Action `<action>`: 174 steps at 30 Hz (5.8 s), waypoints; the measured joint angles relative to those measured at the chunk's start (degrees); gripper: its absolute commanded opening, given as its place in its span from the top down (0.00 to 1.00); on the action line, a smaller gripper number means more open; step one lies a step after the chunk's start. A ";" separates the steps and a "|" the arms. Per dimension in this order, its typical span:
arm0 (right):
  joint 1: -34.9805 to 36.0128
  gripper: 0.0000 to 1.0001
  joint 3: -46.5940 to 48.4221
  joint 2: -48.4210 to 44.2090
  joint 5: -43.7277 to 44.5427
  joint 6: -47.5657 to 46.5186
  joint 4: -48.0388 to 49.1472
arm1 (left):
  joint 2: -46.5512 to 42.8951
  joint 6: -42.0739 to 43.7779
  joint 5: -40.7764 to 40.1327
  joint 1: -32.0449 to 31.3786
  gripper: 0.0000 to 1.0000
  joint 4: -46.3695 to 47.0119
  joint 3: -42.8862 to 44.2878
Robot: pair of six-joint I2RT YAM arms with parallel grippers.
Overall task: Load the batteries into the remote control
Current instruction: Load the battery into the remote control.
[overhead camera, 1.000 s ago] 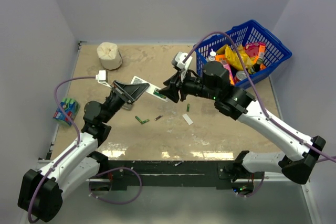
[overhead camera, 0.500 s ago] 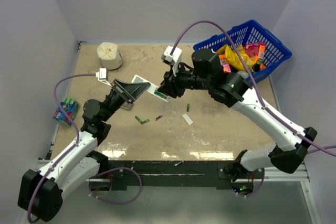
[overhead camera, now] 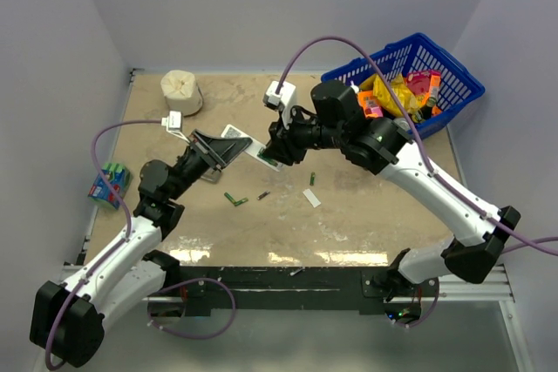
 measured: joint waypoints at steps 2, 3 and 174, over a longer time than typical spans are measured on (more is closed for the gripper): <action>0.11 0.69 0.35 0.07 -0.22 0.00 -0.07 | 0.02 0.15 0.00 0.00 1.00 -0.57 0.22; 0.15 0.69 0.48 0.07 -0.28 0.00 -0.07 | 0.02 0.26 0.00 0.00 1.00 -0.87 0.33; -4.85 0.91 -7.34 -0.39 -20.74 5.49 8.66 | -0.55 24.83 16.44 0.33 1.00 2.80 8.39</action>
